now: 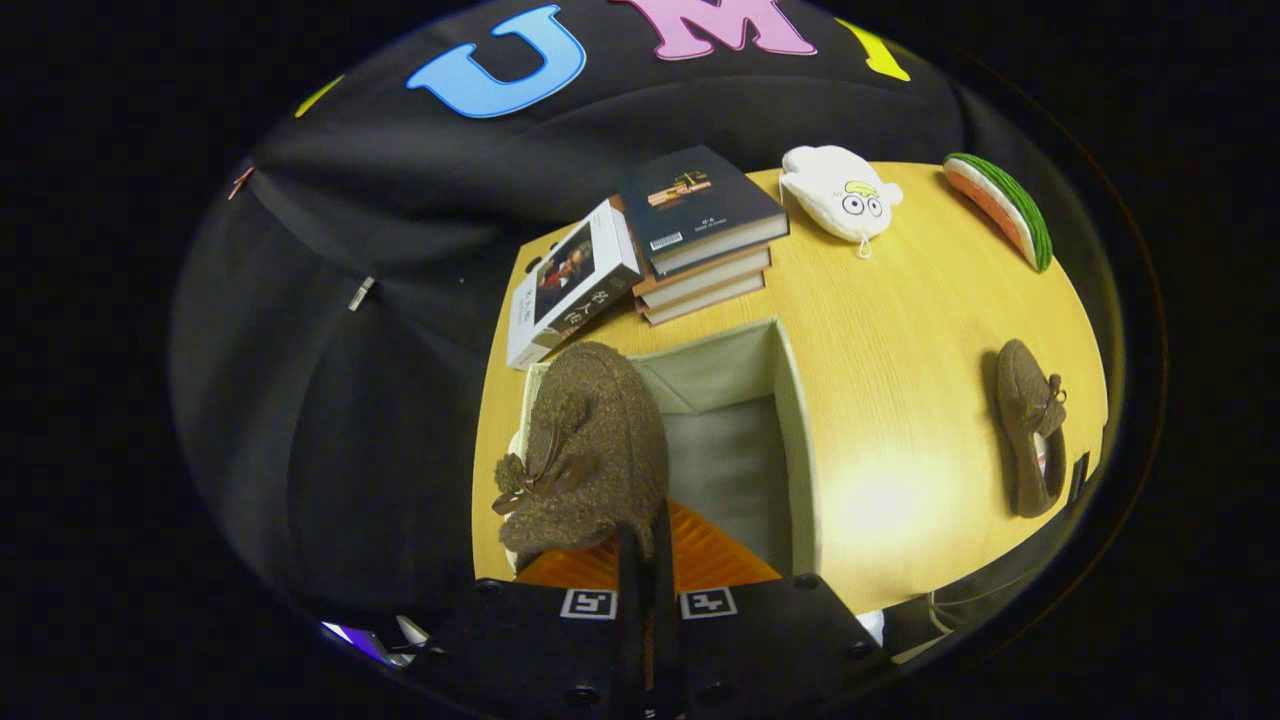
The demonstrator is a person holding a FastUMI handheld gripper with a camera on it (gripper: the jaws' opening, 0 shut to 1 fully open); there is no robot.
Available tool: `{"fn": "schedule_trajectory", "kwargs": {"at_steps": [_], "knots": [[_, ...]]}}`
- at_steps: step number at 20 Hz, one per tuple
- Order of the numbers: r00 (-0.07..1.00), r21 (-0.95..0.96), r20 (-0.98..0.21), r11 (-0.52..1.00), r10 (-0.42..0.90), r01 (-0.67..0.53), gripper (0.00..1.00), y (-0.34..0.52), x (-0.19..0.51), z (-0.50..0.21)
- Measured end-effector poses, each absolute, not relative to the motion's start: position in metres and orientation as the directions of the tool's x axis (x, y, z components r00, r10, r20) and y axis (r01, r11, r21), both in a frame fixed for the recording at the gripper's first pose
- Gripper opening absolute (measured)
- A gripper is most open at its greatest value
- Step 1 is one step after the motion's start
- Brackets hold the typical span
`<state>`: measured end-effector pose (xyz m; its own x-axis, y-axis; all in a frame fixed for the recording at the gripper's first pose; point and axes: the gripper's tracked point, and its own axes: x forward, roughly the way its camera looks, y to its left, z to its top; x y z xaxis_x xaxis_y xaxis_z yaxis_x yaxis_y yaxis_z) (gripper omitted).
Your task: Open the storage box then place both shoes into the box .Put the left shoe in first, then the right shoe, with the right side of both shoes facing outward in a uniform manner.
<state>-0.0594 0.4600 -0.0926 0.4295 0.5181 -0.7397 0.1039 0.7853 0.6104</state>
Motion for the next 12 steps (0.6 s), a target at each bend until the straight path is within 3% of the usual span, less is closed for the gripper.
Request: {"fn": "schedule_trajectory", "kwargs": {"at_steps": [7,12], "knots": [[0.399,0.559,-0.783,0.821,0.478,0.114,0.08,0.495,-0.058,-0.116],[0.362,0.606,-0.763,0.788,0.535,0.113,0.21,0.51,-0.061,-0.116]]}}
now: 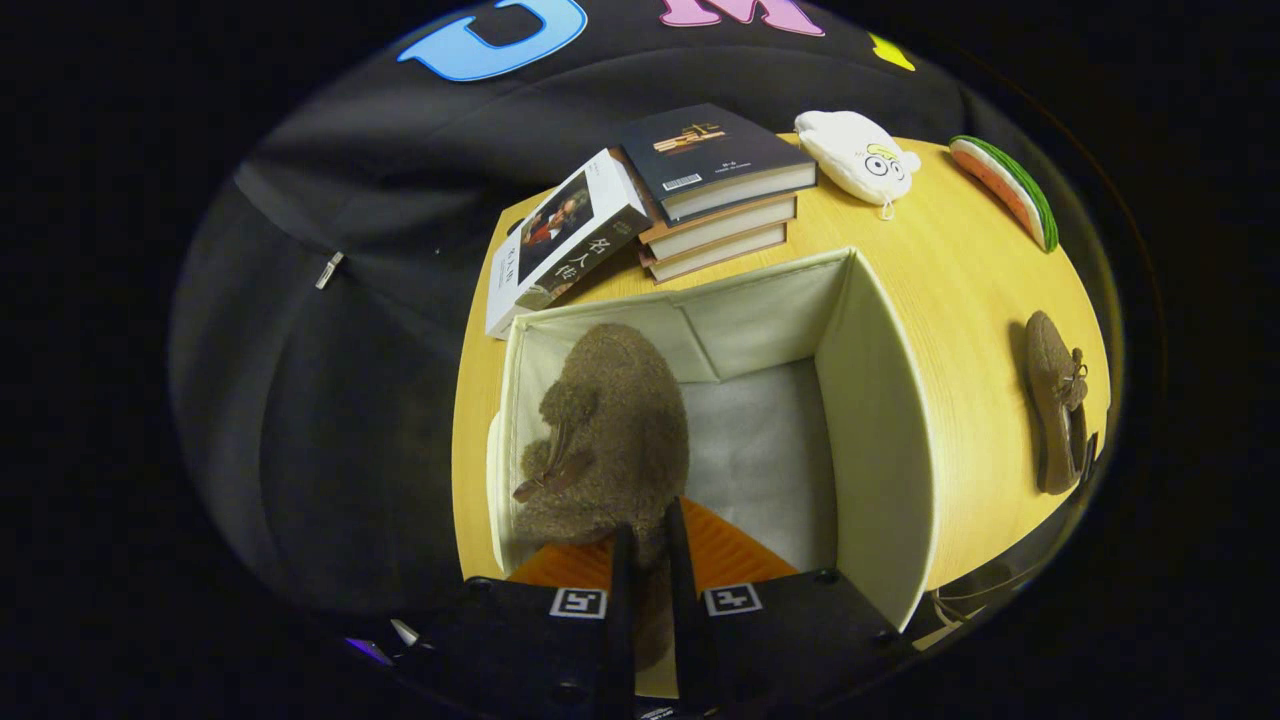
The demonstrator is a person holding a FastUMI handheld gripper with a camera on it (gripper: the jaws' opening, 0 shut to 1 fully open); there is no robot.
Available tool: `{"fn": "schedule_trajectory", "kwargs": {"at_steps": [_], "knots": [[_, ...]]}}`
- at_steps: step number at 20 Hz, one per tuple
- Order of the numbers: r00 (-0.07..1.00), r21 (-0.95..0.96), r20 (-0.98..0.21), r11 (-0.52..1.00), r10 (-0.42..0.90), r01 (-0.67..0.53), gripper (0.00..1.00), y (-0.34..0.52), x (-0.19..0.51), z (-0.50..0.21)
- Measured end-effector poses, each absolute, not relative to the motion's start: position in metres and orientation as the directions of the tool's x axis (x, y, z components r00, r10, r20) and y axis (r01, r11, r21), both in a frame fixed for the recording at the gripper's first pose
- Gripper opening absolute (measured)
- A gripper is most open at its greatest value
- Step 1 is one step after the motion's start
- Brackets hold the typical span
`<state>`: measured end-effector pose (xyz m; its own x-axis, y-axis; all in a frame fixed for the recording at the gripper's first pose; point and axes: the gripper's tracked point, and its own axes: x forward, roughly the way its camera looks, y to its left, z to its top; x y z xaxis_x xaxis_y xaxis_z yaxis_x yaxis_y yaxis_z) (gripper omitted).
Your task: Open the storage box then place both shoes into the box .Put the left shoe in first, then the right shoe, with the right side of both shoes facing outward in a uniform manner.
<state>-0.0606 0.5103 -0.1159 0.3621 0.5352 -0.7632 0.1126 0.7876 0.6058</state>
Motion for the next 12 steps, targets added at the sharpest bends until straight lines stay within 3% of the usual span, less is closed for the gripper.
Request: {"fn": "schedule_trajectory", "kwargs": {"at_steps": [1,3,6,12], "knots": [[0.353,0.621,-0.754,0.777,0.553,0.108,0.26,0.513,-0.063,-0.114],[0.339,0.641,-0.739,0.763,0.582,0.088,0.51,0.519,-0.066,-0.111],[0.363,0.7,-0.678,0.712,0.64,0.051,1.0,0.524,-0.06,-0.094],[0.403,0.767,-0.588,0.641,0.701,0.005,0.98,0.495,-0.061,-0.057]]}}
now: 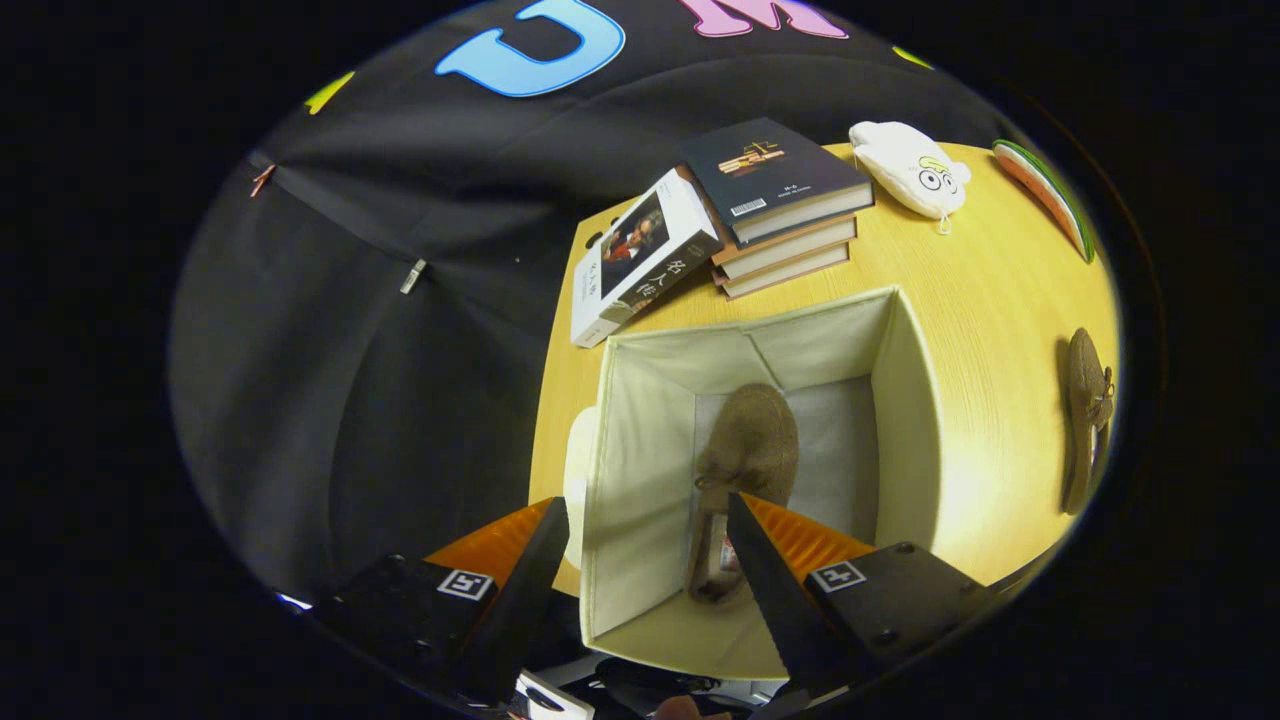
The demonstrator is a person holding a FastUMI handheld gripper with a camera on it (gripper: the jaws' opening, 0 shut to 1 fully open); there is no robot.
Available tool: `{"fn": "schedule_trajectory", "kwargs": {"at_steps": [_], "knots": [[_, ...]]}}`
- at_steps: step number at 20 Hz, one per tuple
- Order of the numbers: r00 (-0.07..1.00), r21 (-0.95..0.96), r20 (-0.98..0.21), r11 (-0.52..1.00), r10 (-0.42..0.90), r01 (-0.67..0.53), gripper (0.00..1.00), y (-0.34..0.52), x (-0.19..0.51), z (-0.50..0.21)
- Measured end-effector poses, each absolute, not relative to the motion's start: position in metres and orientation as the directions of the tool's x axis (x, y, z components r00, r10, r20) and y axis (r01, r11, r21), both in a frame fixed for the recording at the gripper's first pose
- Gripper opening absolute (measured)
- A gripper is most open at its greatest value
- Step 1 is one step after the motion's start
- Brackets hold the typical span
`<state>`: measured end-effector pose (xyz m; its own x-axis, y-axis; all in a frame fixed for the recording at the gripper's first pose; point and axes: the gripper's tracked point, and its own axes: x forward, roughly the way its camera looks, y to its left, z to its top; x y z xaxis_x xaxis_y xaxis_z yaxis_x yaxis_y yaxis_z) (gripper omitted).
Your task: Open the storage box then place both shoes into the box .Put the left shoe in first, then the right shoe, with the right side of both shoes facing outward in a uniform manner.
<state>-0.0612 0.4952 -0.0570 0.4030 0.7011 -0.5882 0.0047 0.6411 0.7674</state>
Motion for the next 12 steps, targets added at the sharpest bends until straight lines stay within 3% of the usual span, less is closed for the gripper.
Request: {"fn": "schedule_trajectory", "kwargs": {"at_steps": [8,12], "knots": [[0.572,0.748,-0.48,0.65,0.665,-0.129,0.98,0.368,-0.038,-0.018],[0.638,0.665,-0.489,0.727,0.595,-0.168,0.98,0.282,-0.035,-0.034]]}}
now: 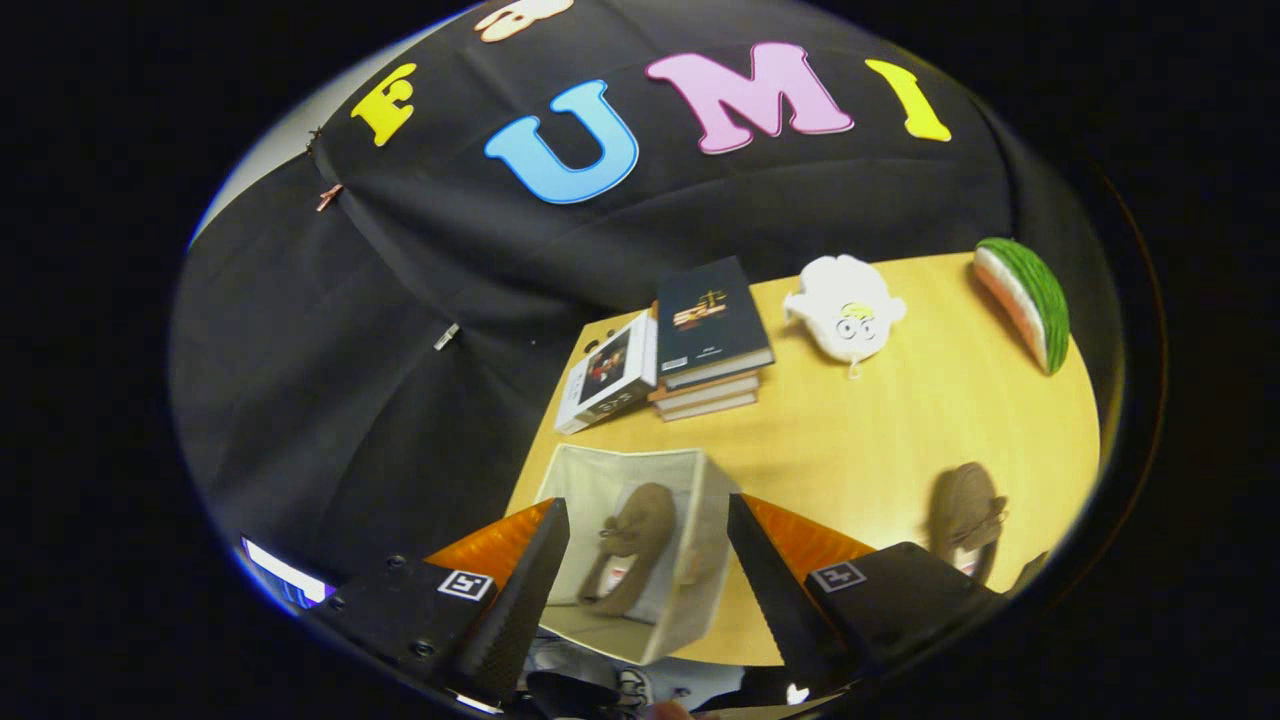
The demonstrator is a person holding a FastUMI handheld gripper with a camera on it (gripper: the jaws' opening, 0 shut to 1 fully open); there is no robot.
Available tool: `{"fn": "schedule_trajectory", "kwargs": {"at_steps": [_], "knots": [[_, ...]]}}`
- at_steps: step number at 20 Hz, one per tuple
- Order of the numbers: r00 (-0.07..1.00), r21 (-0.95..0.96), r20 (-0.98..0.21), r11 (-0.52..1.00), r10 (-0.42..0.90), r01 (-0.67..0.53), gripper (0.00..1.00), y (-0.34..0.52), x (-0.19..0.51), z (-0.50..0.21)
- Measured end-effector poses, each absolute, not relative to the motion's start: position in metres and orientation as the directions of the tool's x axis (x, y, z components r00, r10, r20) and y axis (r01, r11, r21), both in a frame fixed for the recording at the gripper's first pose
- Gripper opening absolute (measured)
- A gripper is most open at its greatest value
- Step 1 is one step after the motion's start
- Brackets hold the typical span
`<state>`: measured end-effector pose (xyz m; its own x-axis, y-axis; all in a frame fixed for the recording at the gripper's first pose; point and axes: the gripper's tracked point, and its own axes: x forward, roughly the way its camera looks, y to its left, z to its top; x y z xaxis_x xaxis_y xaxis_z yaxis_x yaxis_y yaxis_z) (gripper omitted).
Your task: Open the storage box then place both shoes into the box .Put the left shoe in first, then the right shoe, with the right side of both shoes facing outward in a uniform manner.
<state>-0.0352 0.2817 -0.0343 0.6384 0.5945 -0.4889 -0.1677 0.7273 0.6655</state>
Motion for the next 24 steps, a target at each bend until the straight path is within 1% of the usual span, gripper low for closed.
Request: {"fn": "schedule_trajectory", "kwargs": {"at_steps": [7,9,12,16,21,24], "knots": [[0.657,0.536,-0.601,0.839,0.456,-0.092,0.99,0.15,-0.052,-0.112],[0.644,0.489,-0.644,0.87,0.414,-0.07,0.99,0.122,-0.06,-0.143],[0.595,0.401,-0.719,0.914,0.359,-0.067,0.99,0.088,-0.085,-0.194],[0.534,0.33,-0.782,0.94,0.32,-0.08,0.98,0.063,-0.109,-0.253],[0.449,0.353,-0.82,0.931,0.354,-0.09,0.98,0.074,-0.131,-0.305],[0.424,0.341,-0.835,0.934,0.351,-0.102,0.95,0.079,-0.127,-0.331]]}}
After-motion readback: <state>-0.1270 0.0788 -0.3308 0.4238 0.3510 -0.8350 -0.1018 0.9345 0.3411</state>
